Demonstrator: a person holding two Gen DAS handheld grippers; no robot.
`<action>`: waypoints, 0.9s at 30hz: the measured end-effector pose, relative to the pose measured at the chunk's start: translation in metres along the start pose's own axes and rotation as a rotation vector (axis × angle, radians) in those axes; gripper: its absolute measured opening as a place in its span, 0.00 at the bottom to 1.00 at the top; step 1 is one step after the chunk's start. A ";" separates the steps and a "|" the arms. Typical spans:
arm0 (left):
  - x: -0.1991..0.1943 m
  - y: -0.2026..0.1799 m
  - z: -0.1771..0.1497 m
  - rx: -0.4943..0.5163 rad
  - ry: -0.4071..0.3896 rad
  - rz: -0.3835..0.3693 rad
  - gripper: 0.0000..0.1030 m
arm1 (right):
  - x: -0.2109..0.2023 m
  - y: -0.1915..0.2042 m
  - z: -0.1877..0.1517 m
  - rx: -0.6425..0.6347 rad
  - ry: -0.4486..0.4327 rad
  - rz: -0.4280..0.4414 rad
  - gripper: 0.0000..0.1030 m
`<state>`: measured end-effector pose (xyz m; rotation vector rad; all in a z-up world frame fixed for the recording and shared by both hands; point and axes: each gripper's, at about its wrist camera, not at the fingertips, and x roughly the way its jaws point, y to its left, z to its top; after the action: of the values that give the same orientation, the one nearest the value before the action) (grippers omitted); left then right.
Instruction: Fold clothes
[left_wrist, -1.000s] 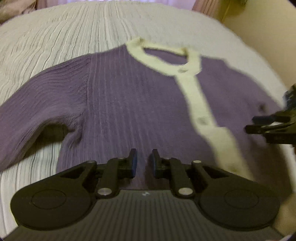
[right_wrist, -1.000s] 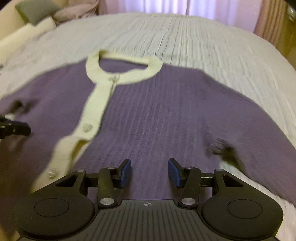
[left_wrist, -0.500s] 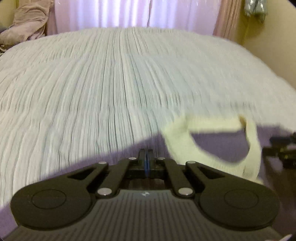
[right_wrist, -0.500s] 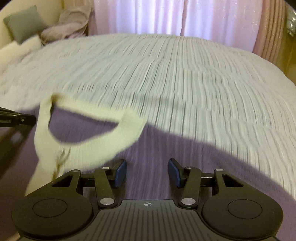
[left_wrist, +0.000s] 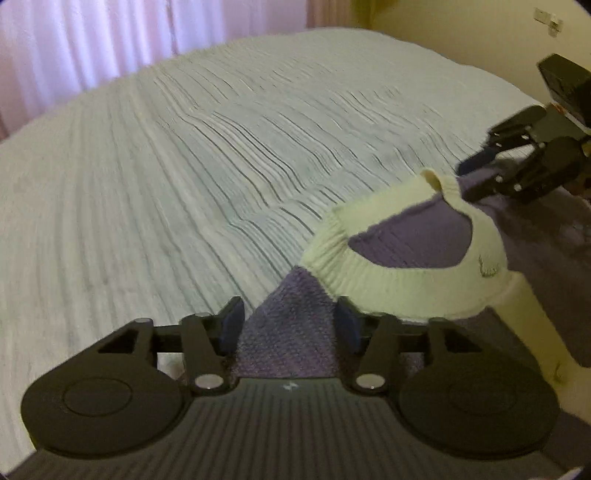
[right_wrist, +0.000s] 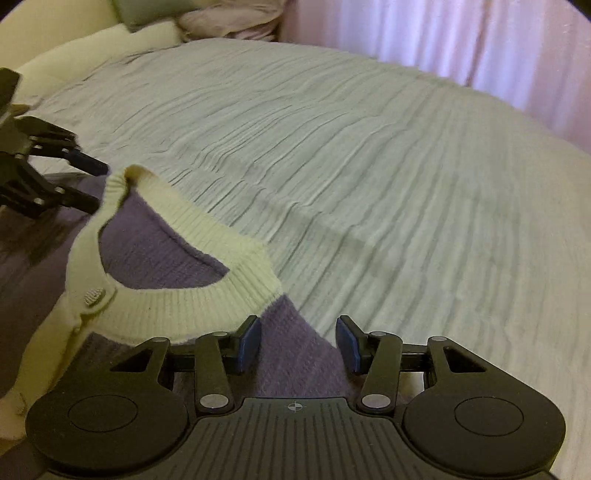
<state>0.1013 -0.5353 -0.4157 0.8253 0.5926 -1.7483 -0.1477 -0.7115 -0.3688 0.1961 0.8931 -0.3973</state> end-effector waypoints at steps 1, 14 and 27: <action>0.004 0.001 0.001 0.009 0.008 -0.019 0.08 | 0.002 -0.002 0.001 0.004 -0.001 0.015 0.13; 0.024 0.003 0.009 -0.176 -0.041 0.180 0.29 | 0.036 -0.027 -0.006 0.327 -0.081 -0.196 0.02; -0.146 -0.034 -0.102 -0.678 -0.079 0.204 0.20 | -0.087 0.070 -0.073 0.521 -0.053 0.013 0.72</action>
<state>0.1222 -0.3612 -0.3685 0.3216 0.9393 -1.2600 -0.2196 -0.6018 -0.3446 0.6664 0.7214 -0.6168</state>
